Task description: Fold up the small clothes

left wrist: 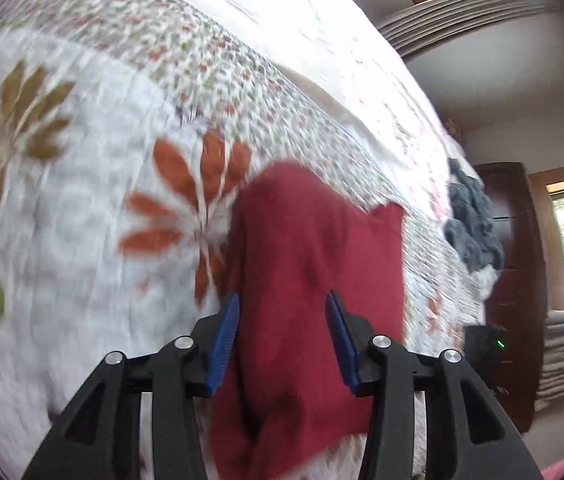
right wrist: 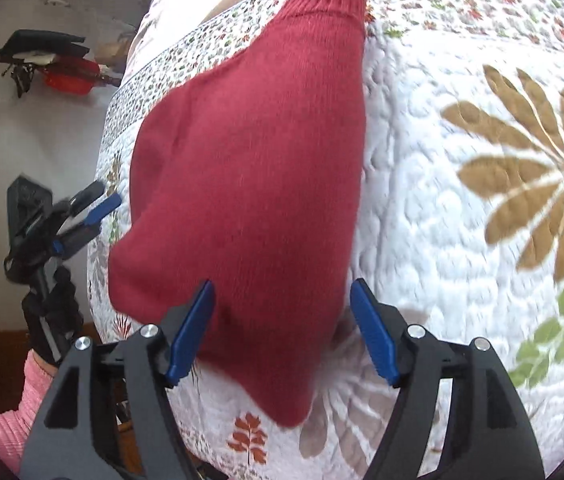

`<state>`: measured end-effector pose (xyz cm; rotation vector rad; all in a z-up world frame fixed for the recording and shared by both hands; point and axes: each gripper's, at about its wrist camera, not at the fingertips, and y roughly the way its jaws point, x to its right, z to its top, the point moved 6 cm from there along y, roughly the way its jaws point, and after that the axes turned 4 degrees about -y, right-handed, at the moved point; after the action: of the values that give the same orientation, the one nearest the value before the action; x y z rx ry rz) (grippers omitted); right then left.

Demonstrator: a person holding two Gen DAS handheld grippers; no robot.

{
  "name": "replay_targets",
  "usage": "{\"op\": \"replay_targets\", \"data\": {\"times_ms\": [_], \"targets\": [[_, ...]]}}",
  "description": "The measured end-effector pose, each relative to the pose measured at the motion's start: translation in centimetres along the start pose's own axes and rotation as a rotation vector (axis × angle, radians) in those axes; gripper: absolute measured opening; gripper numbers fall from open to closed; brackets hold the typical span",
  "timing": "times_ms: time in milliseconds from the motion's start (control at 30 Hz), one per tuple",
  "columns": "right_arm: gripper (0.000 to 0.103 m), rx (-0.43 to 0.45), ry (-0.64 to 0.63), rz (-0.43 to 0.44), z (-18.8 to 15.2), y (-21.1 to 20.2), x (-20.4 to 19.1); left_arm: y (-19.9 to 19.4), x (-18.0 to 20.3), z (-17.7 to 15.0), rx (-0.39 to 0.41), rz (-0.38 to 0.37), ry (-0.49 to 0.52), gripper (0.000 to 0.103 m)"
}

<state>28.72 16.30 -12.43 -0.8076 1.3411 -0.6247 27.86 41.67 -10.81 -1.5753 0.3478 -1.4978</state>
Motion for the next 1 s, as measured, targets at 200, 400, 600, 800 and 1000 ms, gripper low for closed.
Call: {"op": "replay_targets", "data": {"times_ms": [200,400,600,800,1000], "targets": [[0.070,0.002,0.003,-0.029,1.0,1.5,0.1,4.4,1.3,2.9,-0.031,0.050,0.058,0.023],[0.070,0.004,0.017,-0.005,1.1,2.8,-0.1,3.1,4.1,5.5,0.112,0.055,0.154,0.009],[0.070,-0.008,0.017,-0.021,1.4,3.6,0.2,6.6,0.2,5.9,0.007,0.140,0.106,0.010],[0.070,0.002,0.047,0.014,1.2,2.9,0.3,4.3,0.0,5.3,0.032,0.142,0.082,0.027],[0.072,-0.034,0.021,0.035,-1.6,1.4,-0.3,-0.3,2.8,0.2,0.082,0.236,0.199,0.040]]}}
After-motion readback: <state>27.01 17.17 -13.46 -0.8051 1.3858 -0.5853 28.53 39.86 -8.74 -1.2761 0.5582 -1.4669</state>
